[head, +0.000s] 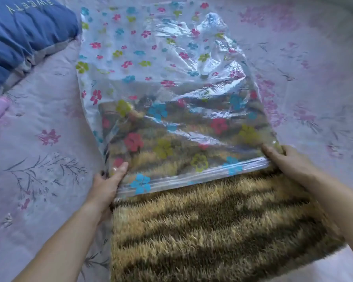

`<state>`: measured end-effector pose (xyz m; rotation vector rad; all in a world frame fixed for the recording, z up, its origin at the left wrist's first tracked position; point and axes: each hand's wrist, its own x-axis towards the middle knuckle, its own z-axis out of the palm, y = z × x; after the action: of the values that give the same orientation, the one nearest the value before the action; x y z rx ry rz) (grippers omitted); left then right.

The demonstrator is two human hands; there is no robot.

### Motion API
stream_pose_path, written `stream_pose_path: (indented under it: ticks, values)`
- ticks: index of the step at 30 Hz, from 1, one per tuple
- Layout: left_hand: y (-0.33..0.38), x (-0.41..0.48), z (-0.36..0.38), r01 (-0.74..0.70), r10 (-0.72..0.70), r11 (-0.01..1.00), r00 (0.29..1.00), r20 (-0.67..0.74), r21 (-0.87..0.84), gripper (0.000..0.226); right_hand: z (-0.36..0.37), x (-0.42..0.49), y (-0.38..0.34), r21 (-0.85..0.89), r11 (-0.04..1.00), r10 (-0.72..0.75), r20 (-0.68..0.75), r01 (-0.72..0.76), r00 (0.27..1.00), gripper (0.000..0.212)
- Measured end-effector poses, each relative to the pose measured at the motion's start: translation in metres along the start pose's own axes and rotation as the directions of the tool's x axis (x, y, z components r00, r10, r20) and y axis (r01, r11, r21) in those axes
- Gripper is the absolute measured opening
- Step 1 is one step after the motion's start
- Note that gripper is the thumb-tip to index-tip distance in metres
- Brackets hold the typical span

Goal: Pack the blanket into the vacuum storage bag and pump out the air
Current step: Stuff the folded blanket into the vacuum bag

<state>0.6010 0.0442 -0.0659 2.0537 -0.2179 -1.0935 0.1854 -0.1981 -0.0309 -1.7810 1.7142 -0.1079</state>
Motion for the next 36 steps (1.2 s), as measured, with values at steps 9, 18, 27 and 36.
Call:
stream_pose_path:
  ticks: [9, 18, 27, 36]
  values:
    - [-0.005, -0.011, 0.005, -0.036, 0.047, 0.994, 0.994, 0.103, -0.106, 0.092, -0.001, -0.001, 0.006, 0.05, 0.998, 0.041, 0.092, -0.045, 0.995, 0.106]
    - [-0.038, -0.036, -0.013, 0.046, -0.014, 0.987, 0.979, 0.205, -0.153, 0.115, -0.004, -0.039, 0.022, -0.1, 0.994, 0.045, 0.023, -0.042, 0.999, 0.093]
    - [-0.014, -0.016, 0.007, 0.02, 0.005, 0.959, 0.996, 0.088, -0.281, 0.119, 0.065, -0.127, -0.06, -0.198, 0.918, -0.391, -0.295, 0.345, 0.872, 0.063]
    - [-0.015, -0.008, 0.003, 0.115, 0.029, 0.885, 0.954, 0.299, -0.451, 0.064, 0.152, -0.195, -0.121, -0.349, 0.792, -0.475, 0.165, 0.502, 0.864, 0.081]
